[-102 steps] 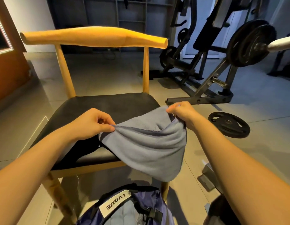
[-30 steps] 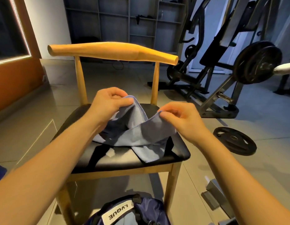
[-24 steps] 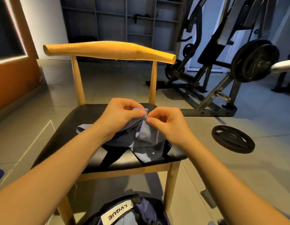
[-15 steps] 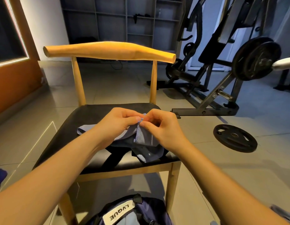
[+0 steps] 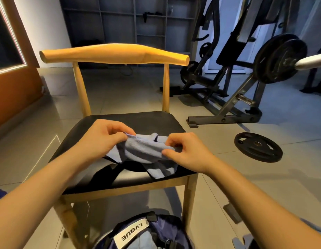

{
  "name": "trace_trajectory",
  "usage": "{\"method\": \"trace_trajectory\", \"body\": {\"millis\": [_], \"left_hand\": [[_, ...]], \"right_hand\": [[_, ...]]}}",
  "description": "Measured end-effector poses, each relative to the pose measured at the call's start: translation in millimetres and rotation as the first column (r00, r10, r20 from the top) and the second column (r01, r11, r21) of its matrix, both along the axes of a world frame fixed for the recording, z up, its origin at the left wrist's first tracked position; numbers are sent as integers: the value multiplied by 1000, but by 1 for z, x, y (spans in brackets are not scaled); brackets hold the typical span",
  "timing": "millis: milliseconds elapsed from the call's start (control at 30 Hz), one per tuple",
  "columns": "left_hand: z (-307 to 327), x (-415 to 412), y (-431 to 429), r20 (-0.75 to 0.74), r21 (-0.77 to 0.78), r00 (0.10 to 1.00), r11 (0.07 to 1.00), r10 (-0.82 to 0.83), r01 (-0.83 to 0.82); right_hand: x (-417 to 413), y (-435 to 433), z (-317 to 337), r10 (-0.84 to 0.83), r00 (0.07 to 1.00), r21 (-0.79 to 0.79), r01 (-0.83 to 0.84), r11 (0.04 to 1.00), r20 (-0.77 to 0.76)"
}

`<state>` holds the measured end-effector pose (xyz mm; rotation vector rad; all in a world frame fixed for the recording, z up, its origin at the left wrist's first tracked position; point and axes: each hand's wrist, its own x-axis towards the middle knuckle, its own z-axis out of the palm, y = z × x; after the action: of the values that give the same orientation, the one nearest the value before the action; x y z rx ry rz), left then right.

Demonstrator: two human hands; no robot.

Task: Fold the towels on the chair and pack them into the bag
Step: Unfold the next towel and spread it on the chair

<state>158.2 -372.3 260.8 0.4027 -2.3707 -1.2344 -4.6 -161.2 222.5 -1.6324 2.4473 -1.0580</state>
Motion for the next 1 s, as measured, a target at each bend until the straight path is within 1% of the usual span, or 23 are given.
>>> {"method": "trace_trajectory", "body": {"millis": [100, 167, 233, 267, 333, 400, 467, 533, 600, 667, 700, 733, 767, 867, 933, 1000], "left_hand": [[-8, 12, -15, -22, 6, 998, 998, 60, -60], [-16, 18, -22, 4, -5, 997, 997, 76, -76], [-23, 22, -29, 37, -56, 996, 995, 82, -80], [-25, 25, -33, 33, -77, 995, 993, 96, -93], [-23, 30, -41, -6, -98, 990, 986, 139, -138], [-22, 37, -48, -23, -110, 987, 981, 159, -161], [-24, 43, -52, 12, -166, 986, 972, 169, -165], [-26, 47, -52, 31, -196, 979, 962, 202, -192], [-27, 51, -55, -8, -163, 967, 954, 253, -251], [-28, 54, -59, -34, -122, 955, 947, 294, -296], [-28, 55, -61, -24, -108, 951, 945, 307, -308], [-29, 57, -62, -6, -92, 950, 946, 311, -310], [-30, 58, -64, 18, -77, 952, 949, 307, -304], [-33, 62, -65, 93, -42, 957, 961, 276, -273], [-33, 64, -67, 128, -52, 960, 968, 250, -246], [-33, 66, -69, 153, -95, 960, 971, 234, -221]], "right_hand": [[-10, 15, -4, -39, 997, 103, 46, 994, -69], [-13, 22, -6, -44, 997, 159, 53, 986, -59], [-13, 29, -5, -46, 998, 192, 55, 980, -52], [-14, 32, -5, -44, 995, 214, 62, 975, -89], [-14, 37, -4, -40, 974, 265, 100, 959, -223], [-13, 40, -6, -42, 957, 268, 123, 956, -288], [-11, 40, -8, -34, 958, 259, 111, 959, -284], [-8, 38, -9, -10, 970, 259, 75, 963, -243], [-4, 36, -12, 28, 976, 305, 40, 951, -215], [0, 33, -15, 61, 969, 373, 34, 927, -241], [1, 31, -16, 61, 969, 383, 37, 923, -241], [0, 31, -16, 45, 976, 372, 38, 928, -213], [-1, 31, -16, 23, 988, 350, 33, 936, -154], [-3, 30, -13, 1, 998, 317, -23, 948, 69], [0, 29, -11, 60, 983, 307, -112, 945, 174], [6, 26, -10, 128, 966, 309, -195, 931, 224]]}}
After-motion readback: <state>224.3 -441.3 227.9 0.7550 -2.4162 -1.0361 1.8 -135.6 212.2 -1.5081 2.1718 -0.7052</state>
